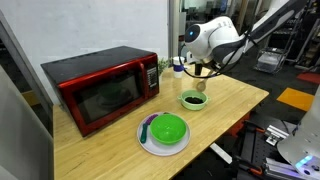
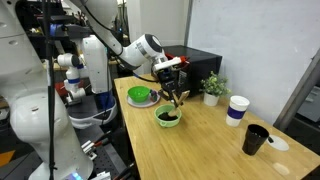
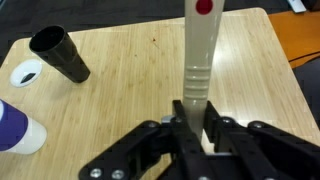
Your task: Use the spoon to transfer beans from the light-green bowl to the dark green bowl
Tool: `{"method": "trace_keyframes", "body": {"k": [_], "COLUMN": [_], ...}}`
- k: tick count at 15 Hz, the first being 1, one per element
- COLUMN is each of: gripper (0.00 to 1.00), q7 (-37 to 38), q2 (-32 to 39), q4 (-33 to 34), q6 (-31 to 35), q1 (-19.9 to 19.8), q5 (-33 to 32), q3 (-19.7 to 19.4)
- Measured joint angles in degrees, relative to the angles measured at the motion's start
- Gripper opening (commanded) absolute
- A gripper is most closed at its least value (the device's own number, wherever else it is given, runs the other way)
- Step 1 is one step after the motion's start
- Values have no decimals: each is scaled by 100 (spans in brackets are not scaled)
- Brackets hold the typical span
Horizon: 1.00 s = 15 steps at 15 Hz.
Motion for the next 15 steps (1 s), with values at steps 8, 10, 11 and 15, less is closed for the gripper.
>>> {"method": "trace_keyframes", "body": {"k": [8, 10, 11, 15], "gripper": [6, 6, 6, 6], "q7": [48, 57, 57, 44], "q2": [182, 230, 249, 242], "q4": [-10, 3, 25, 243], "q6": [55, 52, 44, -84], "q1": [84, 91, 97, 175], "q5": [-245, -283, -283, -280], "q3": [207, 235, 254, 374]}}
